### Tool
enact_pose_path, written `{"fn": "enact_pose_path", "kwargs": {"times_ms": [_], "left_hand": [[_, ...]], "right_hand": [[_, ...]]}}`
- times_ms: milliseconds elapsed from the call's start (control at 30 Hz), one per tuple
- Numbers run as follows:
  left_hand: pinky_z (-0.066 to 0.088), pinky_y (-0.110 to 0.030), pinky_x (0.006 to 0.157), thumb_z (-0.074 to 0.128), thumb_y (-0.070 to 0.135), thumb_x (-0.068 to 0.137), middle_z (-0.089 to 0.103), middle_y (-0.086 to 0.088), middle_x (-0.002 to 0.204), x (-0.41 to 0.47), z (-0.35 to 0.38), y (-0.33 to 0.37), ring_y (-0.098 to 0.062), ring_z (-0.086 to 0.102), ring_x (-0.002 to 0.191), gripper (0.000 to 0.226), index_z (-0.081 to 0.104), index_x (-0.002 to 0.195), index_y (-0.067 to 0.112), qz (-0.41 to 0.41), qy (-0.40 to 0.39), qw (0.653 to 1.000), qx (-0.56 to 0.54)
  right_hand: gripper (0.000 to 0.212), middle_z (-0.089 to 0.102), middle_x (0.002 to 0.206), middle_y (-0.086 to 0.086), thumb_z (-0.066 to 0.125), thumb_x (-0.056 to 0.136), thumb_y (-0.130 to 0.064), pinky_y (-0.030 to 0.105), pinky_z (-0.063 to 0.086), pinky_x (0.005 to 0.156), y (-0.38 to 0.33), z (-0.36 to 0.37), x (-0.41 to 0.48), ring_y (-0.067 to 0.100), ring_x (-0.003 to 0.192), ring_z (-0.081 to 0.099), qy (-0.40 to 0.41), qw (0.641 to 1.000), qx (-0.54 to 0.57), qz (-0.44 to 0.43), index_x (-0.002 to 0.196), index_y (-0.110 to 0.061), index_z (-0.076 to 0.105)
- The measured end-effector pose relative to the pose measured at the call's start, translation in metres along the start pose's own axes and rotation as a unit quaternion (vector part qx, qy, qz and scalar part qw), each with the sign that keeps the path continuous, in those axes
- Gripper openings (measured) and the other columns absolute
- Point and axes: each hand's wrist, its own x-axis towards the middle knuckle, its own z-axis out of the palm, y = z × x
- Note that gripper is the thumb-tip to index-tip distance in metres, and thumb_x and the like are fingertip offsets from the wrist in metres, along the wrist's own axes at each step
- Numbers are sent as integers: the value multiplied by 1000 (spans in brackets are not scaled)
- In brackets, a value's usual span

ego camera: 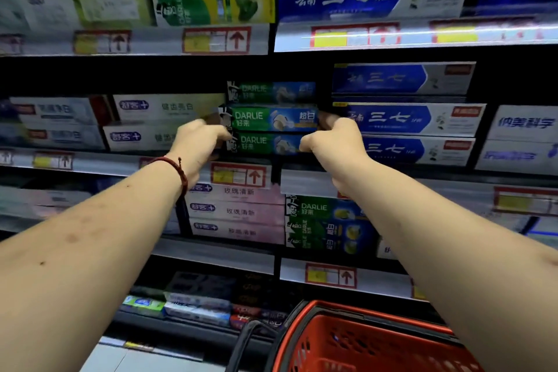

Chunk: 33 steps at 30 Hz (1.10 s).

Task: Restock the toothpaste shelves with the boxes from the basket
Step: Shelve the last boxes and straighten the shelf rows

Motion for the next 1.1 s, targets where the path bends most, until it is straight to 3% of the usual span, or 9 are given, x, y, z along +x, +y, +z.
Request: {"fn": "enact_pose_path", "kwargs": {"times_ms": [67, 167, 267, 367, 467, 533, 667, 800, 1100], "left_hand": [[50, -40, 95, 73, 12, 84, 70, -12, 115, 4, 3, -6, -31, 63, 110, 21, 66, 103, 11, -3, -13, 999, 37], [50, -45, 105, 70, 6, 86, 69, -8, 121, 5, 7, -10, -30, 63, 113, 37, 65, 121, 15, -4, -40, 997, 62], [51, -41, 104, 66, 2, 91, 65, -8, 128, 3, 7, -7, -29, 61, 114, 61, 50, 148, 15, -1, -62, 991, 117], [52, -38, 99, 65, 13, 95, 66, -7, 120, -2, 8, -2, -31, 64, 111, 47, 54, 141, 12, 8, -54, 981, 185], [43, -33, 90, 64, 31, 98, 56, -10, 126, -16, 10, 4, -33, 56, 114, 44, 50, 132, 8, 61, -18, 956, 285], [48, -41, 95, 64, 38, 96, 54, -16, 137, -26, 10, 5, -36, 55, 117, 59, 45, 141, 5, 135, -1, 926, 353], [45, -50, 108, 65, 47, 92, 53, -15, 142, -54, 13, 8, -37, 45, 133, 69, 43, 149, 12, 228, -22, 855, 464], [43, -49, 111, 66, 48, 92, 52, -9, 146, -97, 31, 10, -32, 45, 135, 71, 41, 151, 17, 264, -81, 834, 478], [42, -46, 105, 63, 55, 90, 58, -2, 138, -199, 108, -41, -27, 53, 127, 68, 44, 147, 24, 296, -193, 786, 508]], "right_hand": [[75, 62, 111, 2, 65, 86, 1, 42, 55, 91, 4, 4, 0, 6, 85, 59, 8, 1000, -21, 2, 154, -9, 37], [71, 58, 94, -3, 60, 91, 3, 49, 53, 97, 8, 6, -2, 23, 104, 63, 16, 998, -52, 6, 156, -11, 35], [61, 60, 121, 8, 59, 93, 2, 53, 47, 104, 5, 2, -6, 30, 118, 56, -3, 998, -67, 15, 150, -7, 40], [44, 63, 125, 16, 62, 92, -5, 49, 50, 98, 5, -2, -8, 33, 114, 60, -19, 994, -112, -10, 135, -6, 52], [55, 64, 119, 11, 60, 97, -20, 35, 55, 80, 11, -5, -13, 20, 87, 66, -5, 977, -195, -86, 148, -6, 44], [61, 58, 134, 11, 59, 100, -28, 29, 48, 85, 15, -10, -22, 20, 101, 64, -9, 956, -256, -146, 154, -9, 37], [68, 40, 157, 8, 61, 100, -34, 36, 37, 113, 23, -29, -40, 25, 142, 41, -53, 917, -344, -197, 157, -13, 30], [68, 33, 161, 4, 62, 99, -30, 38, 35, 117, 36, -58, -64, 23, 146, 36, -76, 902, -376, -200, 157, -15, 30], [68, 42, 152, 5, 67, 94, -39, 42, 43, 108, 109, -123, -121, 25, 136, 46, -113, 875, -443, -156, 151, -18, 38]]}}
